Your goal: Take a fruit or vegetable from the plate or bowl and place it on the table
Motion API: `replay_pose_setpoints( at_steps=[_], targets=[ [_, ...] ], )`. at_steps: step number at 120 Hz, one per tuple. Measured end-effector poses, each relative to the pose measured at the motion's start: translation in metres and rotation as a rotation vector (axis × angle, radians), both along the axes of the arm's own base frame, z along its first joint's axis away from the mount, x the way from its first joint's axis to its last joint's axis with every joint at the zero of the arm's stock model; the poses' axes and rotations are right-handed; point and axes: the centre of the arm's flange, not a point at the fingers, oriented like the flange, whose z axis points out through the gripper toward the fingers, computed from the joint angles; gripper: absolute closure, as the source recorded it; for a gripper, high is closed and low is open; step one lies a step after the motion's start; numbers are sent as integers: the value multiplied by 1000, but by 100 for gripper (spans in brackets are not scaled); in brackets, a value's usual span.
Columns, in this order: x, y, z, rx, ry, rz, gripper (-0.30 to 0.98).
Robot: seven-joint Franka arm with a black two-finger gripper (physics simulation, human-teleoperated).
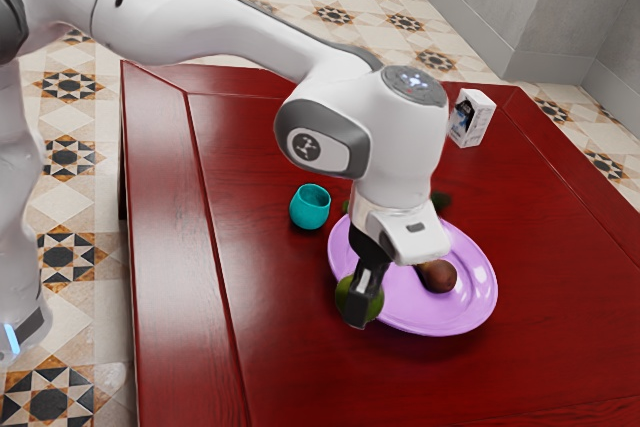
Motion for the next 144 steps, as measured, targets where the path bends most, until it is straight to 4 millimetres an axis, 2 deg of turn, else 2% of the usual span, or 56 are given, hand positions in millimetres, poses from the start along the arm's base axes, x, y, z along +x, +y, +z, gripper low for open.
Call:
replay_pose_setpoints(
  at_steps=[15,29,46,65,80,96,116,128,144],
  targets=[
    [-25,-33,-2,2,4,-72,40],
    [-43,-56,-5,3,7,-122,41],
    [-59,-73,-6,4,9,-162,41],
    [-70,-84,-6,4,9,-187,40],
    [-73,-88,-2,0,3,-194,40],
    [-70,-90,-8,4,13,-195,40],
    [-63,-83,-12,8,18,-177,41],
    [-54,-72,-14,8,24,-154,20],
    [-36,-53,-14,7,28,-110,8]
  ],
)
